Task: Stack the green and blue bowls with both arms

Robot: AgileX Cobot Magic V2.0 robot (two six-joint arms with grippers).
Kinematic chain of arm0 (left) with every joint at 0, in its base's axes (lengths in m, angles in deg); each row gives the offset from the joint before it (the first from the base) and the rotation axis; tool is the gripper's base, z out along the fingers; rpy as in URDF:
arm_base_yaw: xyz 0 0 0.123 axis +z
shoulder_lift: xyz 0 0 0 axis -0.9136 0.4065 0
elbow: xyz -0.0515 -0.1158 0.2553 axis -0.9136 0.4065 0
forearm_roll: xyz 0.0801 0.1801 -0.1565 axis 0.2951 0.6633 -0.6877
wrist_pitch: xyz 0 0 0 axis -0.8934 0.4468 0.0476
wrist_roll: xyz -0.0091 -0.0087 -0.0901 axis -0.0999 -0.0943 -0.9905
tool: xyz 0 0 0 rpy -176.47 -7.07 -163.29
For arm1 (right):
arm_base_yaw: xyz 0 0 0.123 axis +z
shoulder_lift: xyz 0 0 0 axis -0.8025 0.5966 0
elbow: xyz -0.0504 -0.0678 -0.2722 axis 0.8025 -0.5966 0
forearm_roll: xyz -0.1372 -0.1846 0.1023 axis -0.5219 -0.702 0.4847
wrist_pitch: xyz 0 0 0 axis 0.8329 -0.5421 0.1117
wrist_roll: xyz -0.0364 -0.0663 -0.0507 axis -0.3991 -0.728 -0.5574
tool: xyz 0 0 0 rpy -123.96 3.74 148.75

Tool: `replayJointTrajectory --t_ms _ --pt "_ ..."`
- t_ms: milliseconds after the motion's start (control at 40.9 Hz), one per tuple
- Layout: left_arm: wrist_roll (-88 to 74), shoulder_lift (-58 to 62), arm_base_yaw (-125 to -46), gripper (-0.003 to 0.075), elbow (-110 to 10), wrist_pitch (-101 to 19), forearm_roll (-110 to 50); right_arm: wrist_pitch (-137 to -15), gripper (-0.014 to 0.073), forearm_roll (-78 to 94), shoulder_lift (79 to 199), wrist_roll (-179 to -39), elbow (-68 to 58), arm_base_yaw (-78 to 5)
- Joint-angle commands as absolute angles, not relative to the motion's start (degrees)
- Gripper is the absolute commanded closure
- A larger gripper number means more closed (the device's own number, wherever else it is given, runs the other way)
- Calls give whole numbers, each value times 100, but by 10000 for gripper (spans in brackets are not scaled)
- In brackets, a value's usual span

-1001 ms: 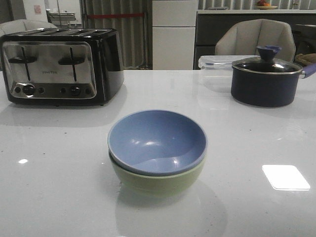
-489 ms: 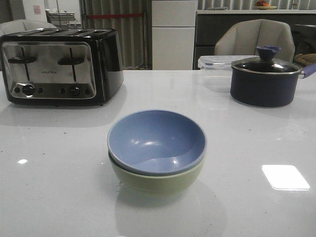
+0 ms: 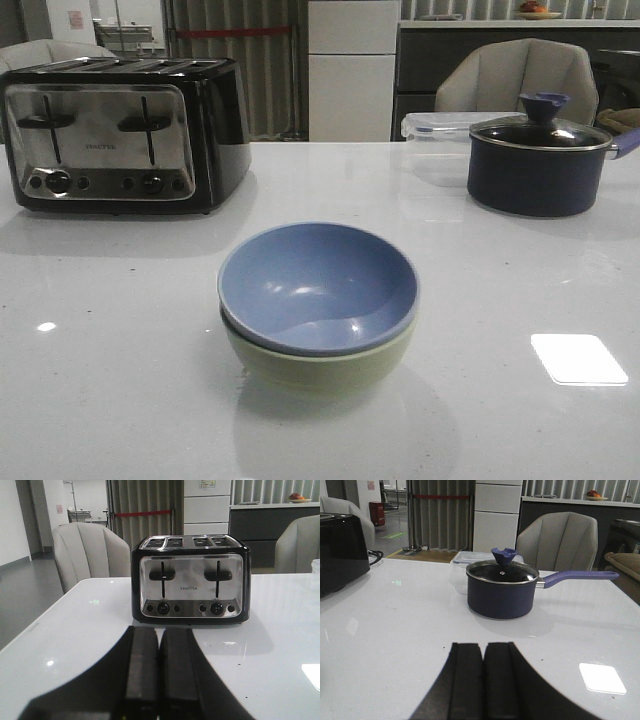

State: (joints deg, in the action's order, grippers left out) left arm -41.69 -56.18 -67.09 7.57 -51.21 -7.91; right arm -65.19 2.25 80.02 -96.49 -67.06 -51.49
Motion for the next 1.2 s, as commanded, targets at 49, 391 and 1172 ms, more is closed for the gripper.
replayJointTrajectory --t_ms 49,391,1172 --pt "-4207 -5704 -6689 622 803 -5614 -828 -5858 558 97 7886 -9607 -6679 -5185" --pt "-4207 -5704 -6689 622 803 -5614 -828 -5530 558 -874 7886 -8599 -6679 -5196" --pt "-4207 -5704 -6689 622 803 -5614 -828 -5674 558 -681 7886 -8758 -6679 -5368"
